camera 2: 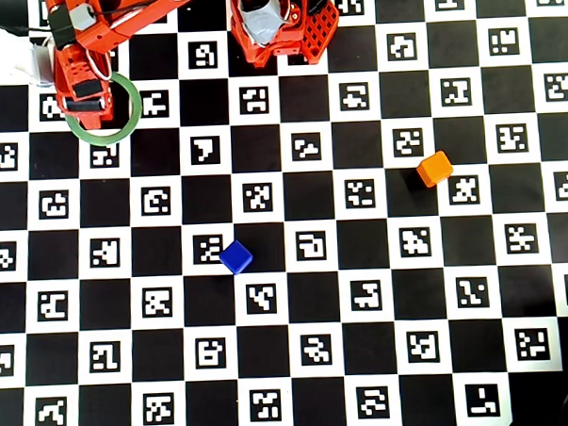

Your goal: Grab the red cube then put it in the green circle then put the blue cube on top and finally the orange cube on top

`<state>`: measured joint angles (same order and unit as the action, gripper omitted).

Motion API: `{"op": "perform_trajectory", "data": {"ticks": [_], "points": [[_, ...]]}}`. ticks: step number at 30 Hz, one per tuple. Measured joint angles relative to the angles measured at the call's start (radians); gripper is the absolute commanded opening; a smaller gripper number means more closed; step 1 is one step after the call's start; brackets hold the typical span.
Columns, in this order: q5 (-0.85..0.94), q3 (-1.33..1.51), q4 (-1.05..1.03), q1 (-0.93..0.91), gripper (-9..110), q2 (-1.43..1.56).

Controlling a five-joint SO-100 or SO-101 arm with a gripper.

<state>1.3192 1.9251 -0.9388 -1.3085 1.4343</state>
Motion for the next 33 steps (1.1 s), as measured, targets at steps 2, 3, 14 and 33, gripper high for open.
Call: {"op": "perform_trajectory", "data": {"ticks": [2, 3, 14, 33], "points": [[0.000, 0.002, 0.002, 0.000, 8, 0.000], [0.000, 0.002, 0.002, 0.000, 8, 0.000], [0.000, 0.009, 0.003, 0.000, 8, 0.002], [0.000, 0.014, 0.003, 0.000, 23, 0.002]]}}
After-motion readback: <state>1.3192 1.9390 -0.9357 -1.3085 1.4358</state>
